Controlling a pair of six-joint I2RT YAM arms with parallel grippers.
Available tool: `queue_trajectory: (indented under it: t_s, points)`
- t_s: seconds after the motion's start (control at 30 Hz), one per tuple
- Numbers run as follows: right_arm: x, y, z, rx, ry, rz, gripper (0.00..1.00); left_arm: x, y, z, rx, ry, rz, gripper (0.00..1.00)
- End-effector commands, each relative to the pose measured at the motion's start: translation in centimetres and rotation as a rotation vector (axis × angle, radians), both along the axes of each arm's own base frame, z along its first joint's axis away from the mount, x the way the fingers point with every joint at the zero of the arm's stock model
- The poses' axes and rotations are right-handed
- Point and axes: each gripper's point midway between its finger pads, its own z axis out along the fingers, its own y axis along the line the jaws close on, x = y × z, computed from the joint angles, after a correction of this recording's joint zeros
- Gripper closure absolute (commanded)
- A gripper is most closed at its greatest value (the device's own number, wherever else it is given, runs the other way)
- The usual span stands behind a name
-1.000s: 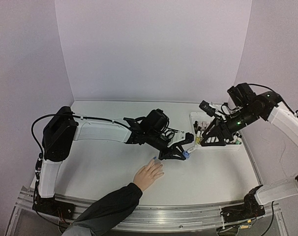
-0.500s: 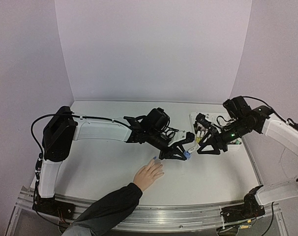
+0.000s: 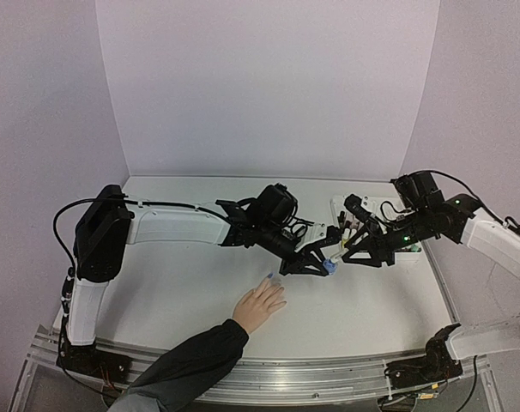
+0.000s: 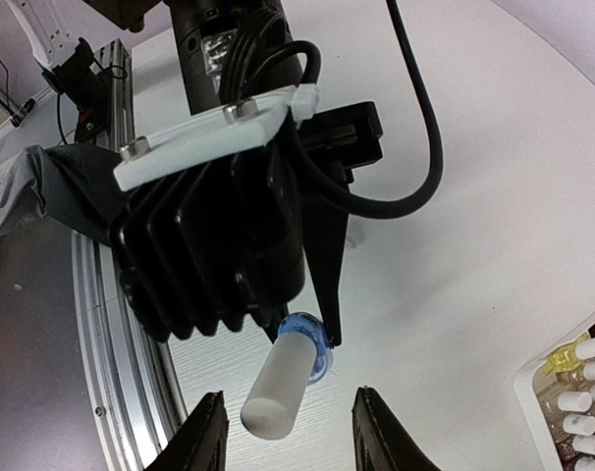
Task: Paint the nails
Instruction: Screw the nail polish bottle cap onto the nail polish bottle.
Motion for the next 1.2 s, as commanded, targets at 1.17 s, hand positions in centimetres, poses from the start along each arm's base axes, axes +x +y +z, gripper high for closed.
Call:
queue_trajectory:
  t_s: [1.17]
  points:
    - [0.1, 2.5, 0.8, 0.027, 0.041, 0.029, 0.79, 1.1, -0.7, 2.4, -0.050, -0.018, 0.014, 1.00]
